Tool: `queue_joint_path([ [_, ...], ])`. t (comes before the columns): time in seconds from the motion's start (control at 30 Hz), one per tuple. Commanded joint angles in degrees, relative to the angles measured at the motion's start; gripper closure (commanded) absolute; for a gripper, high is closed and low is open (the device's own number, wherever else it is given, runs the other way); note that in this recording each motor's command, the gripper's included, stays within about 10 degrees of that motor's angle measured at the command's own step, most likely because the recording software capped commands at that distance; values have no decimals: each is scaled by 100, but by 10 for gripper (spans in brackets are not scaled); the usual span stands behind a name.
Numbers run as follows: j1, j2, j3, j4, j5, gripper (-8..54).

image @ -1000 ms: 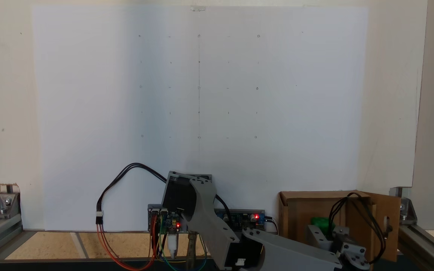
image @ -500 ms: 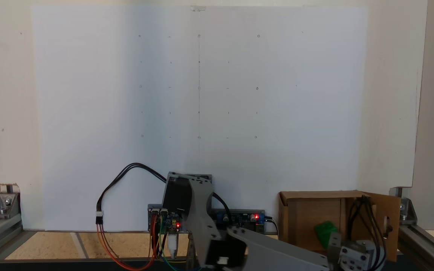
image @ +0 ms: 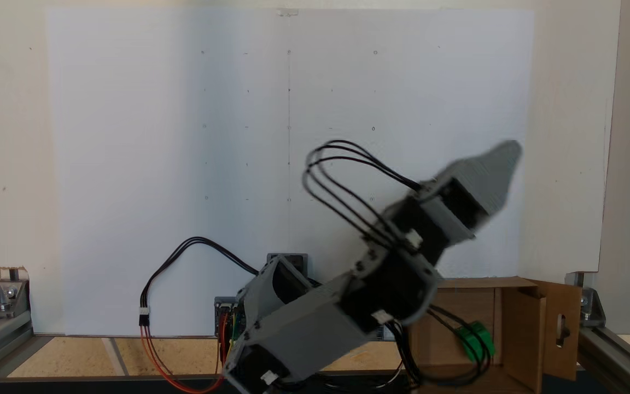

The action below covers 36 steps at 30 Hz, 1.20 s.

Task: Grasp a green dice and put it in the bin.

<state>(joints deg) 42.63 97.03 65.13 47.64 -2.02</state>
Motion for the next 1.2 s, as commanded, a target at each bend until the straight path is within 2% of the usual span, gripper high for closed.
queue_joint_path([
  [0.0, -912, 413, 53, -158, 281, 11],
  [0.17, -2733, 1020, 1011, -229, 396, 11],
  [0.4, -4104, 2294, 3533, -1705, 396, 10],
  [0.53, -4324, 2962, 4869, -2740, 352, 13],
  [0.77, -4131, 3832, 6135, -4489, 360, 11],
  [1.17, -4333, 3894, 7998, -7478, 334, 13],
])
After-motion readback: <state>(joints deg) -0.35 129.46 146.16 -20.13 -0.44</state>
